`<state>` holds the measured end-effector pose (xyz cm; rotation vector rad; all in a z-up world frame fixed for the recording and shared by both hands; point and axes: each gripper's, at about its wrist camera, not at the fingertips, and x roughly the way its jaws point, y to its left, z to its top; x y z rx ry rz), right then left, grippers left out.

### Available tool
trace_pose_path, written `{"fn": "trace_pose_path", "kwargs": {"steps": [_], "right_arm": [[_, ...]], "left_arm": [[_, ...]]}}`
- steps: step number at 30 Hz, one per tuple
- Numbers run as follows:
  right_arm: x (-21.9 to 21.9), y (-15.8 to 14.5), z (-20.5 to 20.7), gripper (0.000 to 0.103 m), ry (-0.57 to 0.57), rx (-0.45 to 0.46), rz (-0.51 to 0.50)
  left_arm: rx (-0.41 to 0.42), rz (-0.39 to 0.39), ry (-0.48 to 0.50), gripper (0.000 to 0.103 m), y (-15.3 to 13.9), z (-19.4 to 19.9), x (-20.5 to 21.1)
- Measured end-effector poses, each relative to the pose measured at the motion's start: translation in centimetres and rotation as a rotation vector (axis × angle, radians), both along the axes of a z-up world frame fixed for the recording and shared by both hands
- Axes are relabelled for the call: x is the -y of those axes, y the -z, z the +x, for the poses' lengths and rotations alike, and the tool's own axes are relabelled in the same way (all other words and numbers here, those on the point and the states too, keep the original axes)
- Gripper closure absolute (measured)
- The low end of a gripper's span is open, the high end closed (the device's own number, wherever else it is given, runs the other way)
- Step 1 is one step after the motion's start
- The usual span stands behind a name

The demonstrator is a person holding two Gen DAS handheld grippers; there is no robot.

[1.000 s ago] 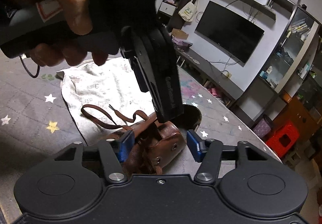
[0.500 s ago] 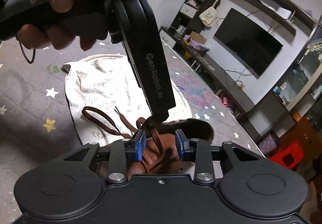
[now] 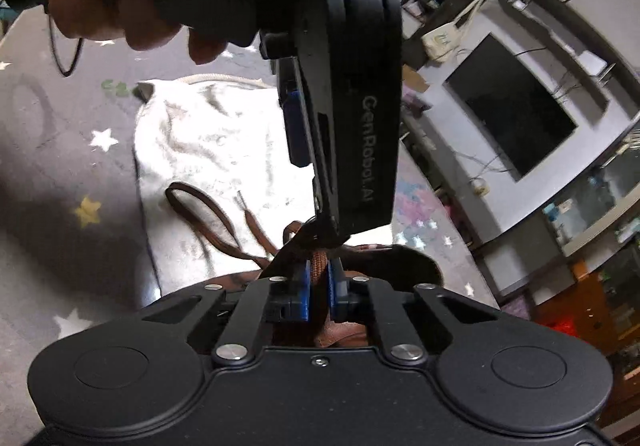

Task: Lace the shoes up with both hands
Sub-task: 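Grasp the lace end near the shoe with the right gripper, then pull the lace up away from the shoe with the right gripper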

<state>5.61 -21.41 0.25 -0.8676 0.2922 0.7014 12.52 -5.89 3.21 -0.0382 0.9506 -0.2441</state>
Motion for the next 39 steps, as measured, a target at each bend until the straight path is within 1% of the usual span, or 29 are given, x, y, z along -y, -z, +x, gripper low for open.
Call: {"fn": "trace_pose_path", "kwargs": {"steps": [3,5,11,12,14,32,33,34,36,39], "right_arm": [[-0.3,0.4,-0.1,0.096,-0.001,0.028,-0.015],[0.0,0.2,-0.6,0.096,0.022,0.103,-0.019],[1.9,-1.4,-1.0,0.097,0.114,0.225,0.022],[2.4,-1.9,-0.9,0.097,0.129,0.232,0.041],[3.1,-2.8,-0.8,0.097,0.159,0.239,0.071],[9.7,-5.3,-0.7,0.096,0.419,0.224,0.273],[10.1,-5.5,-0.7,0.094,0.433,0.223,0.285],[10.4,-5.6,-0.7,0.089,0.447,0.222,0.293],[10.6,-5.5,-0.5,0.084,0.469,0.227,0.285],[11.0,-5.4,-0.3,0.083,0.497,0.222,0.291]], "left_arm": [[0.001,-0.009,-0.006,0.038,0.1,-0.1,0.0],[0.004,-0.007,-0.006,0.038,0.1,-0.2,0.1],[0.017,0.018,-0.004,0.038,0.0,-0.3,0.4],[0.019,0.018,-0.005,0.038,0.0,-0.4,0.5],[0.024,0.021,-0.005,0.037,0.0,-0.5,0.5],[0.041,0.044,-0.012,0.035,0.1,-0.8,0.4],[0.043,0.046,-0.012,0.034,0.1,-0.8,0.4],[0.045,0.048,-0.012,0.034,0.1,-0.8,0.4],[0.044,0.048,-0.013,0.033,0.2,-0.8,0.3],[0.04,0.045,-0.014,0.032,0.3,-0.8,0.2]]}}
